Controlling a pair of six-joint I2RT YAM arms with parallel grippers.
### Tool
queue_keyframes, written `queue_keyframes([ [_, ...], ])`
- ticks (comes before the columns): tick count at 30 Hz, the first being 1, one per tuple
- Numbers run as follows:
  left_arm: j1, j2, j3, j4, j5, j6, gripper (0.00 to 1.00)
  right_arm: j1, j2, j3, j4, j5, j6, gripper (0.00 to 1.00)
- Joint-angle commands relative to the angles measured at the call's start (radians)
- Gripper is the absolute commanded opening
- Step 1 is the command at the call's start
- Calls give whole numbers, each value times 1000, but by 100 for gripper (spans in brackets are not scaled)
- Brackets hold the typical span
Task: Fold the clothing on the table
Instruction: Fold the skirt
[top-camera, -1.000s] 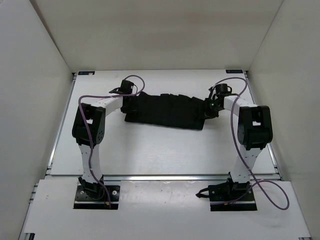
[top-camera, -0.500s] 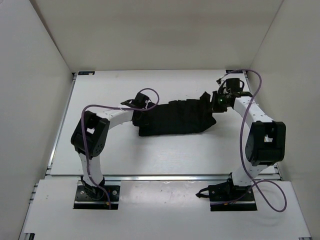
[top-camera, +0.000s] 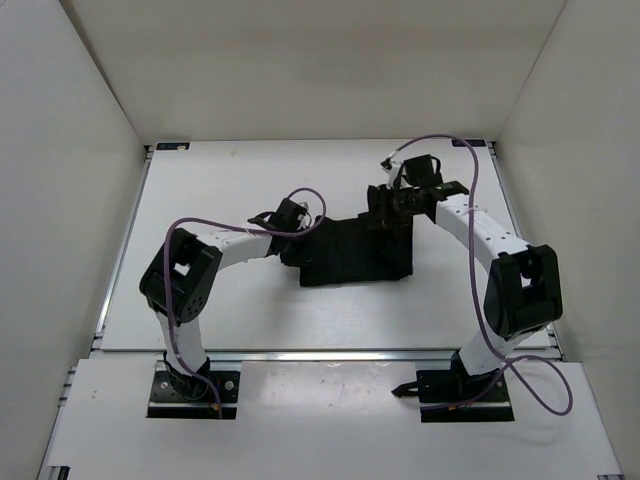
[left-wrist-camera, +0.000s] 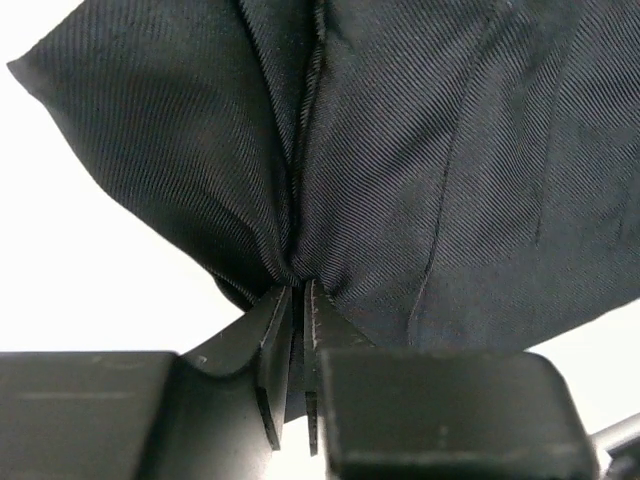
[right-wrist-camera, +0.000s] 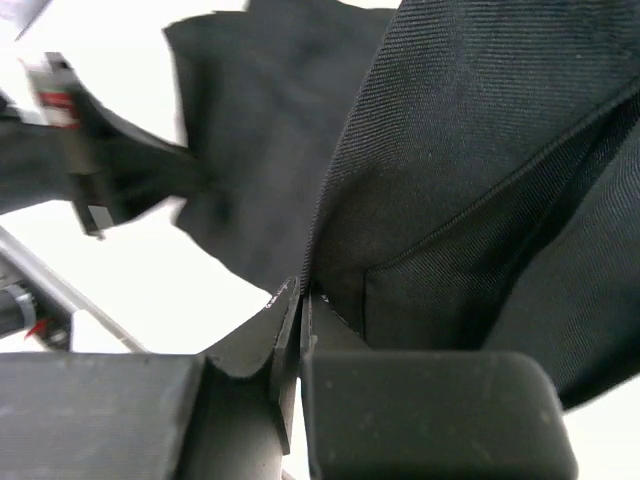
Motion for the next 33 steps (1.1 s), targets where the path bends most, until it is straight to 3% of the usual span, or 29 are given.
queue_keyframes([
  [1, -30, 46, -39, 40, 113, -36, 22, 59, 25, 86, 63, -73, 84, 0],
  [12, -41, 103, 2, 152, 227, -86, 24, 201, 139, 193, 100, -130, 150, 0],
  [21, 16, 77, -67, 189, 246, -86, 24, 235, 185, 121, 77, -104, 147, 0],
  [22, 24, 74, -74, 192, 249, -84, 27, 240, 189, 118, 52, -87, 144, 7],
  [23, 36, 64, -82, 192, 253, -86, 29, 229, 199, 124, 25, -78, 141, 25],
  [26, 67, 22, -99, 190, 256, -78, 38, 220, 209, 135, -12, -66, 125, 59],
  [29, 99, -32, -102, 173, 244, -66, 54, 200, 166, 114, 15, -75, 139, 80],
  [33, 156, -110, -73, 150, 246, -57, 60, 126, 85, 124, 72, -86, 170, 83],
])
